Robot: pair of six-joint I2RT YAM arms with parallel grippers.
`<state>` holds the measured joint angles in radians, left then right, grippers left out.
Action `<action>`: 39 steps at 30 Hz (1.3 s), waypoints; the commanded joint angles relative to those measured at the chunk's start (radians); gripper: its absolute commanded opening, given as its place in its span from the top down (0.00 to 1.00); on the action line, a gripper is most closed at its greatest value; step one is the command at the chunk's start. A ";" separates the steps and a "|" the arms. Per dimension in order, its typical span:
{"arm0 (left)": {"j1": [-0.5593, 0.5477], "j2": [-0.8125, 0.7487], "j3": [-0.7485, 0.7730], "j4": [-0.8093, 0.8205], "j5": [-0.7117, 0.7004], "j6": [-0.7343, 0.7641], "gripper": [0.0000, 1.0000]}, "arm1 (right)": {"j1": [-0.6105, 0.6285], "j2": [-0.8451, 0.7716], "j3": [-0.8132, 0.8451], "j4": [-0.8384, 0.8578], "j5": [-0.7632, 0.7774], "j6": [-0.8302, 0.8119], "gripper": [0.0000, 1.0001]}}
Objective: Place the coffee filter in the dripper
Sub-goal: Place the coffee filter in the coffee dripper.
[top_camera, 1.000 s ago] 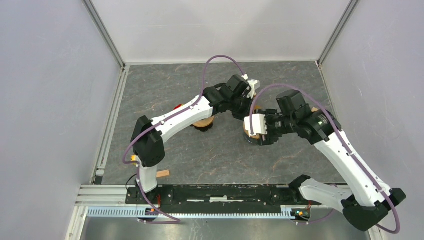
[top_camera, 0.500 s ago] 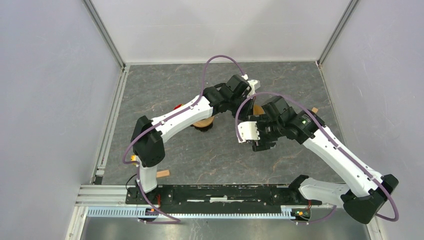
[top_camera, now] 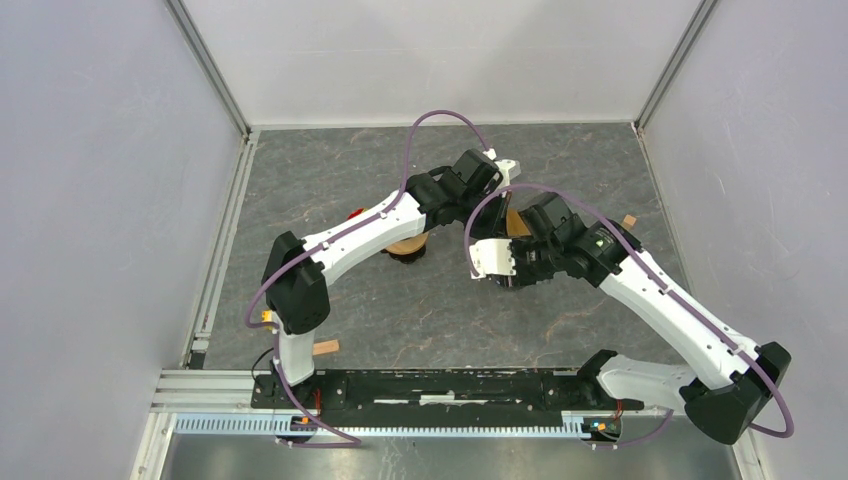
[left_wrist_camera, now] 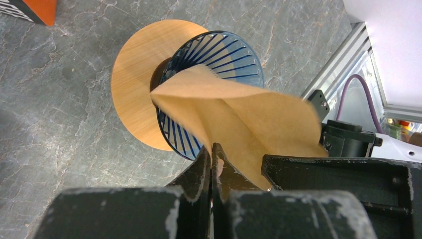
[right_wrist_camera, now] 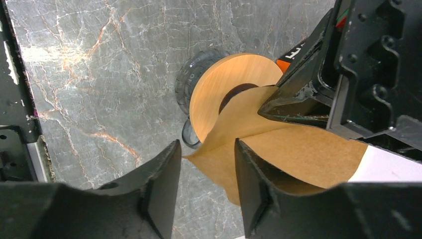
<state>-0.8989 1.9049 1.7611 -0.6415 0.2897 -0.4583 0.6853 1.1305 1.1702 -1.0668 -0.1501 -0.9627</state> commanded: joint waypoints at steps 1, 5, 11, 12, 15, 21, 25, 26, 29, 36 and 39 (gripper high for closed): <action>-0.006 -0.016 0.022 0.019 0.011 0.018 0.98 | 0.003 0.003 0.015 0.030 0.035 0.025 0.55; -0.006 -0.016 0.023 0.019 0.012 0.021 0.98 | 0.003 0.000 0.028 0.023 0.059 0.027 0.61; -0.006 -0.015 0.023 0.019 0.017 0.021 0.98 | 0.003 -0.009 0.027 0.021 0.063 0.022 0.69; -0.006 -0.015 0.024 0.019 0.017 0.020 0.98 | 0.003 -0.009 0.022 0.021 0.059 0.020 0.71; -0.006 -0.015 0.024 0.019 0.019 0.021 0.98 | 0.003 -0.009 0.011 0.023 0.057 0.016 0.77; -0.006 -0.015 0.025 0.019 0.019 0.026 0.98 | 0.003 -0.014 0.012 0.019 0.061 0.009 0.93; -0.005 -0.015 0.026 0.019 0.017 0.030 0.98 | 0.003 -0.019 0.009 0.017 0.065 0.006 1.00; -0.004 -0.015 0.027 0.019 0.017 0.030 0.98 | 0.003 -0.020 0.008 0.018 0.067 0.005 1.00; -0.003 -0.015 0.026 0.018 0.020 0.032 0.98 | 0.003 -0.023 0.013 0.018 0.080 0.005 1.00; 0.003 -0.023 0.029 0.020 0.046 0.017 0.98 | 0.003 -0.043 0.009 0.004 0.105 -0.018 0.74; 0.008 -0.024 0.038 0.017 0.057 0.008 0.98 | 0.003 -0.051 -0.001 0.000 0.114 -0.029 0.66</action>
<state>-0.8978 1.9049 1.7611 -0.6411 0.3046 -0.4580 0.6857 1.1053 1.1702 -1.0641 -0.0612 -0.9665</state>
